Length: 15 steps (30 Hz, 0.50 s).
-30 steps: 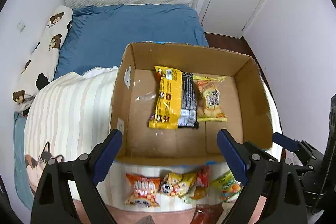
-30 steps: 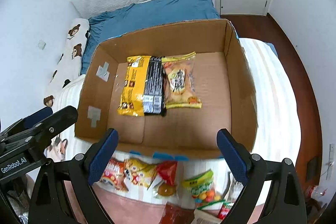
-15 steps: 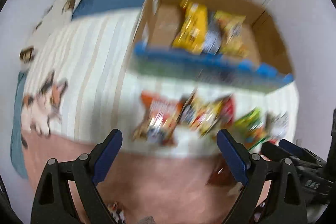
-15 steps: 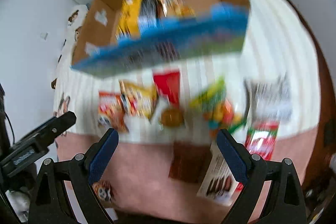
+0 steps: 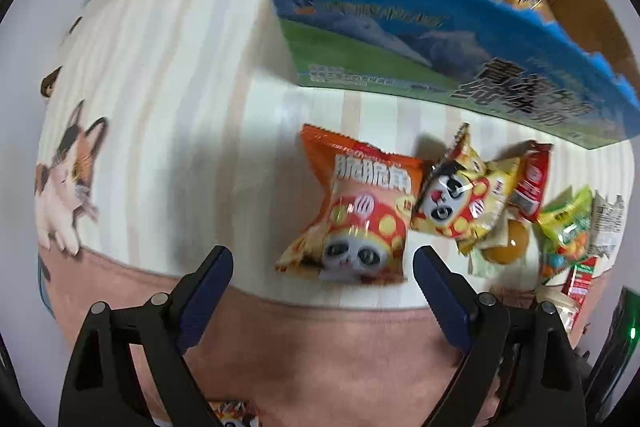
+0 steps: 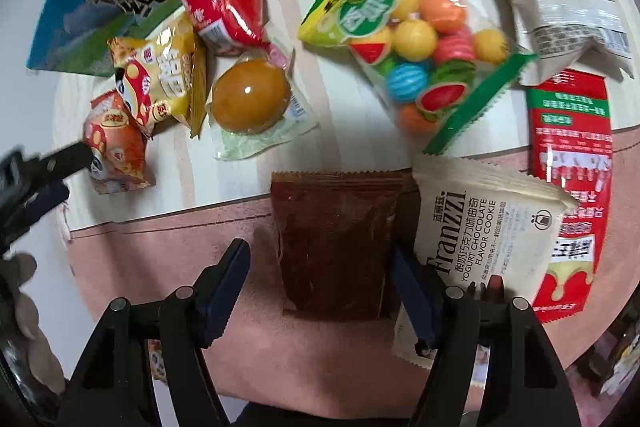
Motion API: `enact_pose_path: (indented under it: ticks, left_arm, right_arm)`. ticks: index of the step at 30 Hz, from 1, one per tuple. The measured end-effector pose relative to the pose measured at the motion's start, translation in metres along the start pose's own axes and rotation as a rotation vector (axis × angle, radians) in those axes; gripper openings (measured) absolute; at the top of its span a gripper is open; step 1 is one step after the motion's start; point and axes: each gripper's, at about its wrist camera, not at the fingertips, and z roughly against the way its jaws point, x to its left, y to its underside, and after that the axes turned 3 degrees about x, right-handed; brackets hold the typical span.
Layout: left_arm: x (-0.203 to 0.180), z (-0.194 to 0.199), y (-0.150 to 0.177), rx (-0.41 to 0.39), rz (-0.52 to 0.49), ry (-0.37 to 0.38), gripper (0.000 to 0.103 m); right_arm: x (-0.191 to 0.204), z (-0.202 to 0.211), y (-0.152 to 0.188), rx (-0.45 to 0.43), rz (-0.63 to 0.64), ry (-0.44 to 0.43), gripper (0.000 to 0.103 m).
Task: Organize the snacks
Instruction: 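Grasp the orange CUICUIJIAO bag with the left tool while the right grasps the brown jerky pack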
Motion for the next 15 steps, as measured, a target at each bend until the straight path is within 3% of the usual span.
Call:
enact_pose_path:
  ticks: [4,5,6,8,15]
  left_arm:
    - [-0.015,-0.018,-0.017,0.016,-0.049,0.011,0.092]
    - [-0.017,-0.019,-0.019,0.01,-0.057,0.005,0.084]
    - [-0.02,-0.021,-0.02,0.004,-0.067,-0.002,0.065]
    - [-0.02,-0.025,-0.018,0.017,-0.062,0.01,0.05]
    - [0.002,-0.033,0.038,0.071,0.022,0.047,0.05]
  right_arm:
    - [0.011,-0.01,0.002,-0.008,0.022,0.051,0.063]
    - [0.012,-0.011,0.003,-0.012,0.025,0.059,0.062]
    - [0.014,-0.013,0.005,-0.018,0.03,0.067,0.062]
    - [0.017,-0.012,0.01,-0.024,0.04,0.068,0.059]
    - [0.031,-0.023,0.043,0.037,0.094,0.016,0.059]
